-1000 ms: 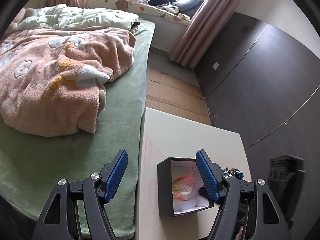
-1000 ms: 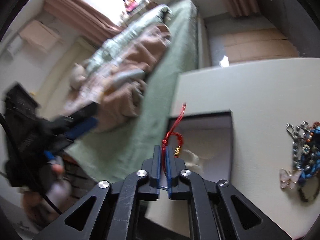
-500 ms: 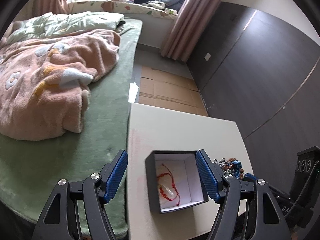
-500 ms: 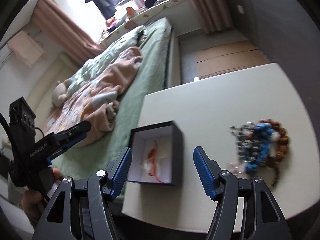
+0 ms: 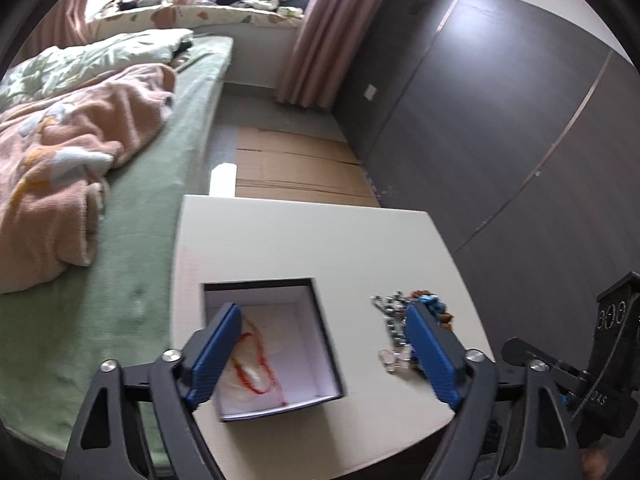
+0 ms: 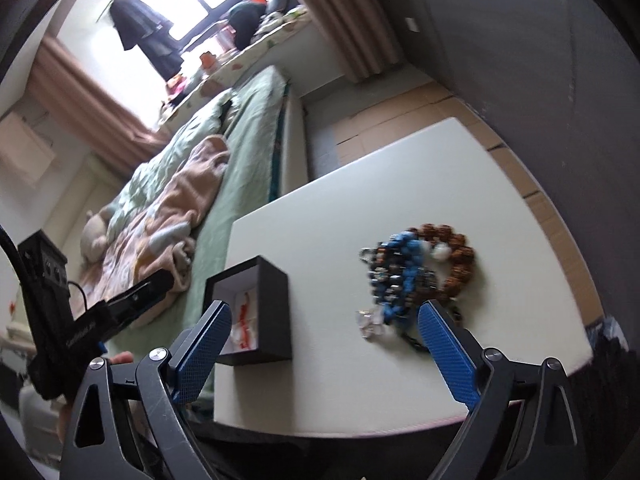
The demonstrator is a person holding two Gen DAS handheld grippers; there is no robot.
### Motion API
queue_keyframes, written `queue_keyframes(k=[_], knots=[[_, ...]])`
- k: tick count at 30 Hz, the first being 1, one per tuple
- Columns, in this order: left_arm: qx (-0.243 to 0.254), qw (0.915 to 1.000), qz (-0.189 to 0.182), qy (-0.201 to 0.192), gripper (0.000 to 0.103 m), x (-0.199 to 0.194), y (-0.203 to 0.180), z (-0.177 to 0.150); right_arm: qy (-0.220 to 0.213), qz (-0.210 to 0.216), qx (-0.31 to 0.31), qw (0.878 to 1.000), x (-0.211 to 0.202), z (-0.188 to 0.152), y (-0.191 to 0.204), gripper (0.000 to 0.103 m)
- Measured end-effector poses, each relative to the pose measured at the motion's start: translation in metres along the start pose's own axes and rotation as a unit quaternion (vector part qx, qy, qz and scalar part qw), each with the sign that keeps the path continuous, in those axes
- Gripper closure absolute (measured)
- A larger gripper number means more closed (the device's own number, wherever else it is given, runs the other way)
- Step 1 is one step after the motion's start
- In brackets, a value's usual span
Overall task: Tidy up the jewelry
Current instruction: 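Reach the left gripper to the pile and grasp the blue braided bracelet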
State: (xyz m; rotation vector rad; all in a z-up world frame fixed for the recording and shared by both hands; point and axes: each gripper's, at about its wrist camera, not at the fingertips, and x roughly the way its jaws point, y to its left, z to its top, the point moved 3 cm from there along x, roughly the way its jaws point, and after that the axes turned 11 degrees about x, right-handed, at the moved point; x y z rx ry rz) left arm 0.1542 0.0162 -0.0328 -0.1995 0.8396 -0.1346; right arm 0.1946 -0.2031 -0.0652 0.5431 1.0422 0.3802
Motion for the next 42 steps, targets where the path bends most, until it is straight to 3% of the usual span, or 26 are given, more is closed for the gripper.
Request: queue_keyframes(k=[13,18,23,24,26,31,37,42], knots=[[0.045,0.9984,-0.029,0.016,0.013,0.032,-0.063,-0.002,-0.057,-0.015,0.101,0.993,-0.034,0.011,-0.068,0.008],[0.073,0.9965,-0.034,0.022,0.013,0.047,-0.085,-0.004,-0.054,-0.022,0.141,0.988,-0.034,0.008,-0.094,0.008],[0.098,0.9936,-0.042,0.038,0.024,0.067,-0.11,-0.003,-0.055,-0.016,0.173,0.983,-0.032,0.012,-0.109,0.009],[0.103,0.993,-0.041,0.043,0.029,0.072,-0.114,-0.004,-0.052,-0.014,0.179,0.982,-0.03,0.012,-0.111,0.014],[0.113,0.9913,-0.034,0.059,0.034,0.084,-0.122,-0.003,-0.046,-0.012,0.187,0.981,-0.025,0.013,-0.113,0.019],[0.132,0.9875,-0.019,0.084,0.034,0.104,-0.137,-0.004,-0.041,-0.015,0.192,0.98,-0.019,0.018,-0.118,0.02],[0.161,0.9811,0.019,0.105,0.034,0.126,-0.151,-0.007,-0.048,-0.02,0.239,0.97,-0.02,0.021,-0.137,0.02],[0.184,0.9727,0.08,0.117,0.034,0.148,-0.159,-0.005,-0.046,-0.018,0.256,0.965,-0.016,0.026,-0.145,0.02]])
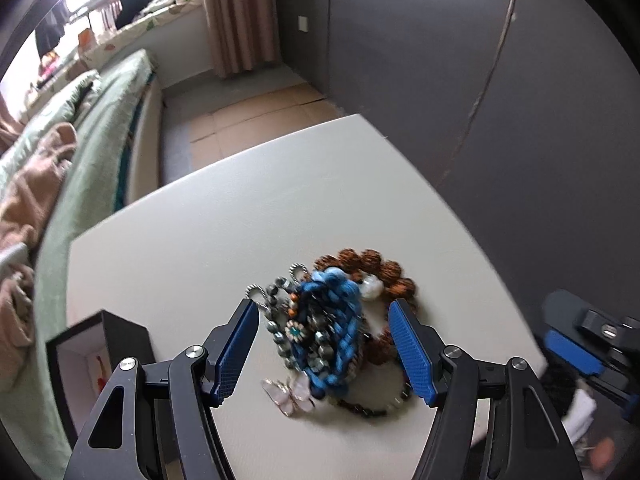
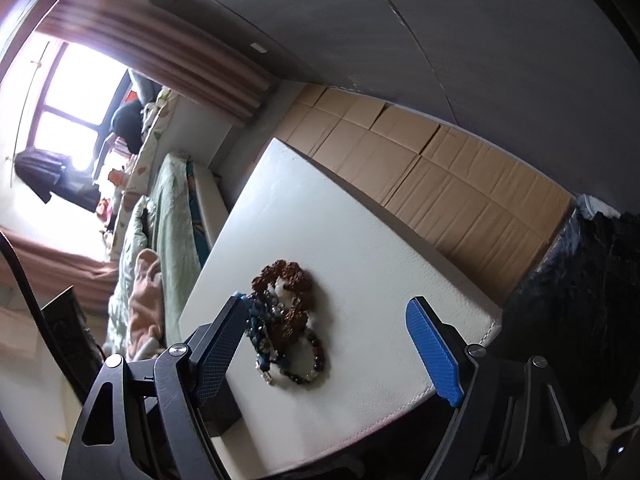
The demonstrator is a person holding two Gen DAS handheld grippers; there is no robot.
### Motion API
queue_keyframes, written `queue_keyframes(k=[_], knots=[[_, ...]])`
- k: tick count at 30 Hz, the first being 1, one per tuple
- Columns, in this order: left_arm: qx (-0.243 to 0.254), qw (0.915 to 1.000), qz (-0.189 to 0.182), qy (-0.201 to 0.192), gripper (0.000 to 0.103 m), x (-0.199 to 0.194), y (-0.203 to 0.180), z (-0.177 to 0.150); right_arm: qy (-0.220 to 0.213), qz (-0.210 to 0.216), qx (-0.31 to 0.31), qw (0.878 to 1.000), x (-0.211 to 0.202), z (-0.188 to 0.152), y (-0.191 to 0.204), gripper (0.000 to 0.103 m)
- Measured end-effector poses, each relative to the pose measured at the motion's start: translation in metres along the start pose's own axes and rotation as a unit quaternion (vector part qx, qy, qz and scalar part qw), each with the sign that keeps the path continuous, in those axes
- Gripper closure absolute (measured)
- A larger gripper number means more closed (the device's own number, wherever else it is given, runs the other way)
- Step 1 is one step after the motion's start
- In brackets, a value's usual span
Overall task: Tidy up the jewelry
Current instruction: 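Reach the left gripper to the pile and grasp the blue braided bracelet, then grasp the dark beaded bracelet with the right gripper while the left lifts the blue bracelet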
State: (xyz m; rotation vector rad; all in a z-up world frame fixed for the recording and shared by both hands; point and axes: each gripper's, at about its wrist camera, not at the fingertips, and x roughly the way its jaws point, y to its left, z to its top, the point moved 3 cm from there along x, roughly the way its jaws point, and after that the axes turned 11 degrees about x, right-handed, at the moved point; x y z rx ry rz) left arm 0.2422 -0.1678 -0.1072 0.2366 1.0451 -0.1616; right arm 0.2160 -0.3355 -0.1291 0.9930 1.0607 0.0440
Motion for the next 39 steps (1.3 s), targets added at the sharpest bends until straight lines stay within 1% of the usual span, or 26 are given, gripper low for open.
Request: queue_keyframes(k=[2,3,6,8,9,11,12,16,17,21,26,28,30,32,35,37,39], knots=[[0.003,0.9998,0.02,0.007,0.035,0.01,-0.003,0.004,0.004,0.001,0.007,1.0,0.002,0.003,-0.002,0.02],[0.004,0.9996,0.025,0.011,0.037,0.014,-0.003,0.006,0.005,0.002,0.009,1.0,0.002,0.004,-0.003,0.02],[0.012,0.9986,0.041,0.03,0.049,0.028,-0.007,0.008,0.007,0.001,0.014,1.0,0.003,0.005,-0.005,0.02],[0.013,0.9983,0.042,0.039,0.061,0.035,-0.007,0.008,0.011,0.001,0.013,1.0,0.004,0.005,-0.004,0.02],[0.012,0.9982,0.041,0.043,0.069,0.037,-0.006,0.008,0.012,0.0,0.012,1.0,0.005,0.004,-0.004,0.02],[0.012,0.9987,0.037,0.034,0.072,0.034,-0.003,0.007,0.014,0.0,0.01,1.0,0.006,0.004,-0.004,0.02],[0.012,0.9989,0.034,0.031,0.076,0.033,-0.003,0.008,0.015,-0.001,0.009,1.0,0.006,0.003,-0.003,0.02],[-0.008,0.9998,-0.008,0.016,0.078,0.018,0.011,0.006,0.016,-0.003,0.006,1.0,0.007,0.003,-0.003,0.02],[-0.012,0.9998,-0.014,0.011,0.078,0.014,0.014,0.006,0.017,-0.004,0.003,1.0,0.008,0.002,-0.002,0.02],[-0.028,0.9982,-0.052,-0.009,0.078,-0.006,0.029,0.004,0.02,-0.002,-0.011,1.0,0.01,-0.002,0.004,0.02],[-0.041,0.9956,-0.08,-0.025,0.078,-0.022,0.044,0.0,0.025,0.008,-0.034,0.999,0.014,-0.011,0.017,0.02],[-0.045,0.9943,-0.092,-0.03,0.078,-0.027,0.049,-0.003,0.03,0.011,-0.046,0.998,0.017,-0.016,0.023,0.028],[-0.051,0.9924,-0.107,-0.034,0.078,-0.032,0.055,-0.005,0.038,0.016,-0.057,0.998,0.021,-0.022,0.029,0.03],[-0.06,0.989,-0.129,-0.038,0.078,-0.035,0.061,-0.007,0.043,0.019,-0.065,0.997,0.024,-0.026,0.034,0.034],[-0.072,0.9863,-0.139,-0.05,0.078,-0.041,0.069,-0.012,0.049,0.028,-0.075,0.996,0.029,-0.031,0.042,0.04],[-0.084,0.9841,-0.146,-0.056,0.078,-0.044,0.077,-0.015,0.059,0.039,-0.087,0.994,0.035,-0.036,0.049,0.052],[-0.096,0.9812,-0.157,-0.057,0.078,-0.044,0.083,-0.017,0.068,0.043,-0.099,0.992,0.042,-0.041,0.056,0.057]])
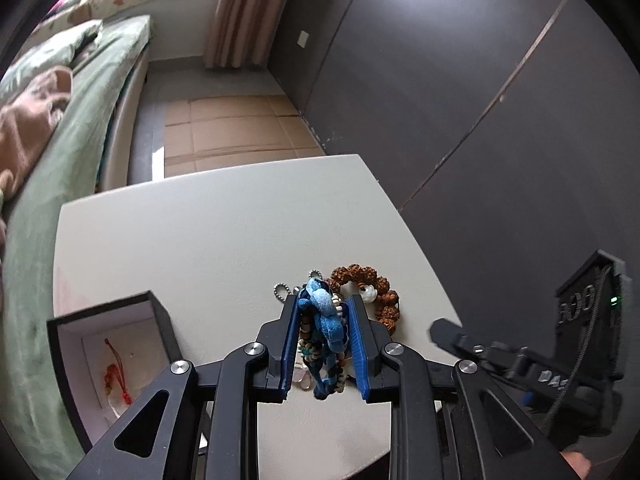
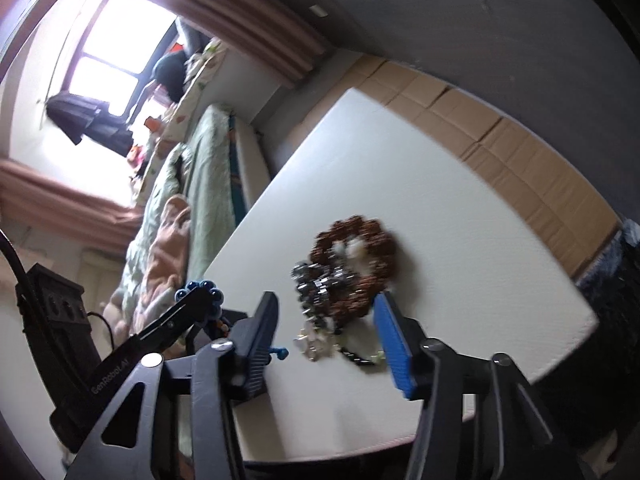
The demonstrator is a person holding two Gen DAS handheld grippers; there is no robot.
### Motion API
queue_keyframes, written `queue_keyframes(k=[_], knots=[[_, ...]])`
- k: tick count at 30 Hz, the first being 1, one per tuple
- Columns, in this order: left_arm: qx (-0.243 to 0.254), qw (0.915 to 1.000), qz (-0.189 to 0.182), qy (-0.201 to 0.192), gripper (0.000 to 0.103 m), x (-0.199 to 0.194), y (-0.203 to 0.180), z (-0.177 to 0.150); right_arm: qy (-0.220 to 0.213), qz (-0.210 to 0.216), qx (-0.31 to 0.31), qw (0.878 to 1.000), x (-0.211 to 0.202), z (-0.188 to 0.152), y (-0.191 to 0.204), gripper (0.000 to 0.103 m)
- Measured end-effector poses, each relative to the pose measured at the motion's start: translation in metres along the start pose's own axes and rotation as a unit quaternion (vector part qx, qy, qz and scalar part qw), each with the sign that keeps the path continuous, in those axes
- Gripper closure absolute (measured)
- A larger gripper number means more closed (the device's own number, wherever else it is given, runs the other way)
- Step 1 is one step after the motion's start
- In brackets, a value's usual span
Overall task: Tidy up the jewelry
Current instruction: 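Grasp the dark beaded bracelet with the right gripper while the left lifts the blue bracelet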
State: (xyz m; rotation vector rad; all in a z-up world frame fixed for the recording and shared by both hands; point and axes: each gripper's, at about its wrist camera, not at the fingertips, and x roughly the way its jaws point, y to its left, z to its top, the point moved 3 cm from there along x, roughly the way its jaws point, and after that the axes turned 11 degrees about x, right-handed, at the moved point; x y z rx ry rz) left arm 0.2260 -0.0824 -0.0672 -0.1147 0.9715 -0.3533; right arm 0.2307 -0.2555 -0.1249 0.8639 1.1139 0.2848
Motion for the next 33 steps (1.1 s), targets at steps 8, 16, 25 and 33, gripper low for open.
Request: queue_keyframes(k=[8,16,25,33], knots=[[-0.014,0.9997,-0.005,-0.017,0.078,-0.016,0.02,0.0,0.028,0.007,-0.036,0.999,0.031,-0.007,0.025,0.063],[-0.026,0.9994,-0.003,-0.024,0.078,-0.02,0.044,0.005,0.044,-0.026,-0.049,0.998,0.065,-0.004,0.034,0.068],[-0.026,0.9992,-0.005,-0.029,0.078,-0.026,0.054,0.005,0.045,-0.103,-0.093,0.989,0.089,-0.007,0.043,0.076],[-0.026,0.9993,-0.003,-0.025,0.078,-0.027,0.055,0.003,0.036,-0.12,-0.1,0.987,0.081,-0.005,0.038,0.093]])
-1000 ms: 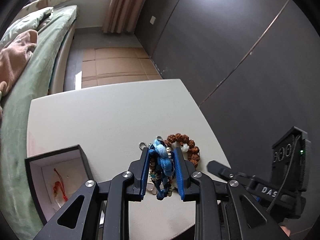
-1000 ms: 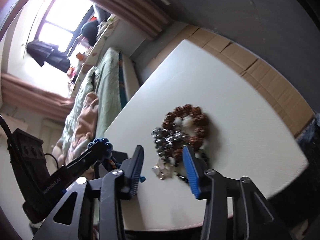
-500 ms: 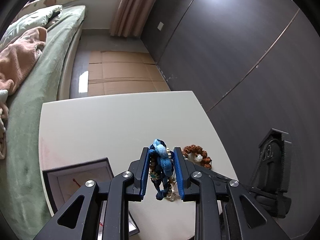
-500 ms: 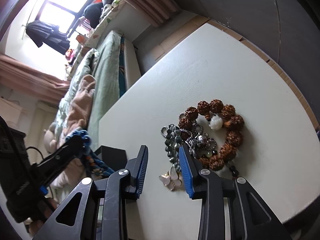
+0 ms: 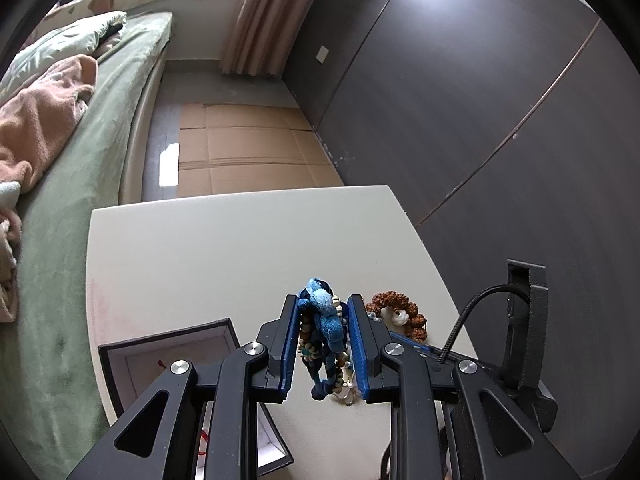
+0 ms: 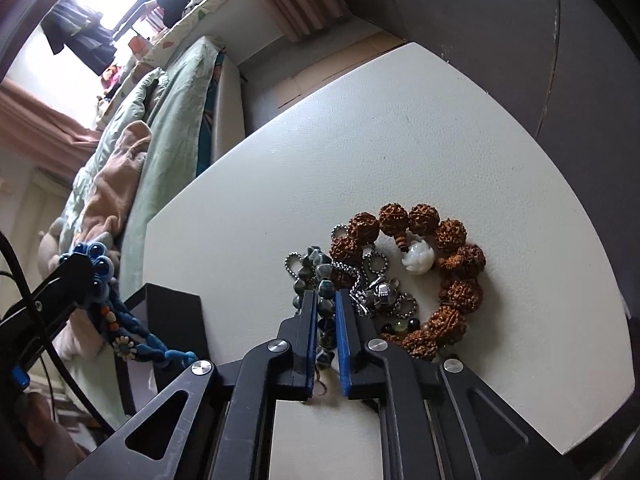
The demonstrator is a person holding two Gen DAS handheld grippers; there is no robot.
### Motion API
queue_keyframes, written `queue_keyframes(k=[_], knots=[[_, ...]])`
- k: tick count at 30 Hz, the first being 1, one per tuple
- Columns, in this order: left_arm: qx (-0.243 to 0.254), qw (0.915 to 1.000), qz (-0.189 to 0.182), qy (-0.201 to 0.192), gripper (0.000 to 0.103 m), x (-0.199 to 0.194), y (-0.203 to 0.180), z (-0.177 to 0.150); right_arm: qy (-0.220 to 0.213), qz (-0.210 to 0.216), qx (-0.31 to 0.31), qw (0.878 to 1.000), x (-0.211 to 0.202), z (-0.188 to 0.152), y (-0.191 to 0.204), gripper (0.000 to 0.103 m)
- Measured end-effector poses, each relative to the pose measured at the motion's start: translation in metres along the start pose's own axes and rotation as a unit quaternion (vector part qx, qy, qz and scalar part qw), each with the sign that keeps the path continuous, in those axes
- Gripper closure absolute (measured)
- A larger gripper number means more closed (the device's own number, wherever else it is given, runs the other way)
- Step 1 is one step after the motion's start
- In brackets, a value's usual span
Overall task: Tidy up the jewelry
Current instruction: 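Grasp the dark beaded bracelet with the right gripper while the left lifts the blue bracelet, then lower the blue bracelet into the box with the left gripper while the right drops the beaded bracelet in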
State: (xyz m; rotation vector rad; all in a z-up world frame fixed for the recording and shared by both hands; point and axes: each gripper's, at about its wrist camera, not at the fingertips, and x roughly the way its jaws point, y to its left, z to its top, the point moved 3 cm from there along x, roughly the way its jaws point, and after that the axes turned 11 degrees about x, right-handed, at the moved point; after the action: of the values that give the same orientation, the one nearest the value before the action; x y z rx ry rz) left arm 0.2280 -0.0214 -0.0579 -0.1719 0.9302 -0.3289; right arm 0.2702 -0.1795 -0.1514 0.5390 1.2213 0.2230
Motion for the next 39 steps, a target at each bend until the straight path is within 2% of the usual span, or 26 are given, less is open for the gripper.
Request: queue_keyframes(k=[9,19,26,31,35,37,39], knots=[[0.005,0.9998,0.013,-0.013,0.078,-0.02,-0.001,-0.007,-0.036,0.059,-0.011,0.998,-0.042,-0.009,0.004,0.093],[-0.007,0.9985,0.045,-0.03,0.078,-0.048,0.02,-0.018,-0.069,0.114,-0.02,0.991,-0.072,-0.024,0.022,0.093],[-0.026,0.9955,0.081,-0.041,0.078,-0.068,0.043,-0.029,-0.073,0.125,-0.027,0.989,-0.079,-0.037,0.03,0.093],[-0.051,0.9955,0.067,-0.044,0.077,-0.071,0.054,-0.035,-0.077,0.136,-0.028,0.987,-0.083,-0.043,0.033,0.093],[-0.069,0.9953,0.055,-0.04,0.062,-0.072,0.057,-0.04,-0.079,0.147,-0.03,0.986,-0.085,-0.048,0.037,0.093],[-0.076,0.995,0.048,-0.044,0.044,-0.075,0.057,-0.043,-0.077,0.152,-0.031,0.985,-0.085,-0.05,0.039,0.093],[-0.08,0.9943,0.047,-0.052,0.04,-0.08,0.056,-0.045,-0.076,0.158,-0.036,0.984,-0.085,-0.052,0.044,0.093]])
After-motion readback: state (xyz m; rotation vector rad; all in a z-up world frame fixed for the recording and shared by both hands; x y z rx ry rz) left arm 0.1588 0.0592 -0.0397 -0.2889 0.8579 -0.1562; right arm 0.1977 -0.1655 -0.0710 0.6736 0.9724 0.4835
